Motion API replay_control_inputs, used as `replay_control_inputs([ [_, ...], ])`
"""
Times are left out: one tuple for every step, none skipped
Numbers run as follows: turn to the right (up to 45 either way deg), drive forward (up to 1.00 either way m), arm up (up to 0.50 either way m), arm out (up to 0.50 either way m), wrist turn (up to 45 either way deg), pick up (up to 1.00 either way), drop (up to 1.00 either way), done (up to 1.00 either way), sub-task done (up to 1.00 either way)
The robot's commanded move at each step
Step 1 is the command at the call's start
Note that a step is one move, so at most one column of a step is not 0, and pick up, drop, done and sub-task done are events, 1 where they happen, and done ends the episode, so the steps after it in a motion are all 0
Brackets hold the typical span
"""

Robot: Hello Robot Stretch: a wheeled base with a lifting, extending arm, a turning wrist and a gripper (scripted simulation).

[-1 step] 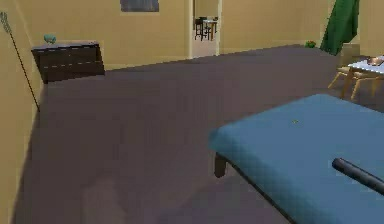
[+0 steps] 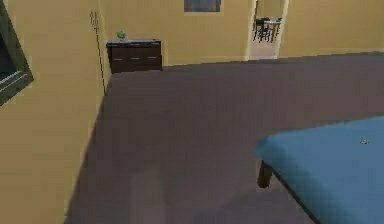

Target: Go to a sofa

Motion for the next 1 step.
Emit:
replay_control_inputs([
  [0.0,1.0,0.0,0.0,0.0,0.0,0.0,0.0,0.0],
])
